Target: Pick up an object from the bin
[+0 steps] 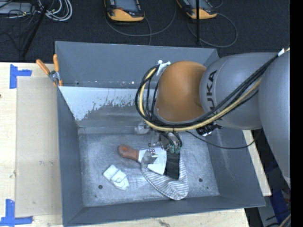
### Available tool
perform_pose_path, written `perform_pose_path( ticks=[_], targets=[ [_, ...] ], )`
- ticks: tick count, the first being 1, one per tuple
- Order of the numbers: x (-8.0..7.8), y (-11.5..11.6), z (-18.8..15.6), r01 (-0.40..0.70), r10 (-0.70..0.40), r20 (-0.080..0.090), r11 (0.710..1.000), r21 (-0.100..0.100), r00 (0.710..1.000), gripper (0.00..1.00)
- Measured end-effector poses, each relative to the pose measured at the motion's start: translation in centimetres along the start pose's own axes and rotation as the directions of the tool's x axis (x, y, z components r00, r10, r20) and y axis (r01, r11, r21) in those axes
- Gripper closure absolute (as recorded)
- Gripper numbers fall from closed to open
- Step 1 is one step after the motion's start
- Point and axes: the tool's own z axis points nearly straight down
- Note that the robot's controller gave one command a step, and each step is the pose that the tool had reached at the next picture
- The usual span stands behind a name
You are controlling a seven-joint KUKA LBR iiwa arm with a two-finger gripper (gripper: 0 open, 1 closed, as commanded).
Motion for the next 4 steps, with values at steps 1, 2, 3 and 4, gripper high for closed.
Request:
perform_pose_path(
  ticks=[1,2,3,4],
  targets=[
    [-1.7,2.5,6.4,0.035,-0.035,0.002,0.999,-0.003,0.999,1.0],
    [-1.7,2.5,6.4,0.035,-0.035,0.002,0.999,-0.003,0.999,1.0],
    [-1.0,2.2,-5.3,0.037,-0.037,0.005,0.999,-0.002,0.999,1.0],
    [-1.0,2.2,-5.3,0.037,-0.037,0.005,0.999,-0.002,0.999,1.0]
  ],
)
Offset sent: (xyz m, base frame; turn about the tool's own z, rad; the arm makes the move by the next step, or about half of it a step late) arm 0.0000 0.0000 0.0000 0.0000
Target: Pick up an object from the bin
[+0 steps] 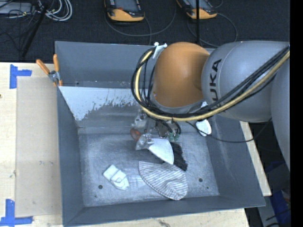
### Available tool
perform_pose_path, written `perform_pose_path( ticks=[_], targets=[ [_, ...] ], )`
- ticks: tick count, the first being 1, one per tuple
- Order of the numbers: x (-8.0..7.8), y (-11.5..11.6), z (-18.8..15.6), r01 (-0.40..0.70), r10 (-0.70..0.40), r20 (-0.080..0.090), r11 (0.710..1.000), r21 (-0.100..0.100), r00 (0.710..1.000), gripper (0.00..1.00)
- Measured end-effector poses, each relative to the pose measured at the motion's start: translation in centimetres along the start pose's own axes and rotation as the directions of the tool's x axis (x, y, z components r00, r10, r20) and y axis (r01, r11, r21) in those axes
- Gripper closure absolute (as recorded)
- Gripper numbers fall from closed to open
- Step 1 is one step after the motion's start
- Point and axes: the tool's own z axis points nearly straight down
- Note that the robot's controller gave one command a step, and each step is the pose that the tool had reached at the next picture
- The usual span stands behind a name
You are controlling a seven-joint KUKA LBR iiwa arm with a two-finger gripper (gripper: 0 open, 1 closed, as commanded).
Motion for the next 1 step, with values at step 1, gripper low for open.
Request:
perform_pose_path(
  ticks=[1],
  targets=[
    [-0.52,-0.75,-4.8,0.014,-0.014,-0.006,1.0,0.0,1.0,1.0]
  ],
)
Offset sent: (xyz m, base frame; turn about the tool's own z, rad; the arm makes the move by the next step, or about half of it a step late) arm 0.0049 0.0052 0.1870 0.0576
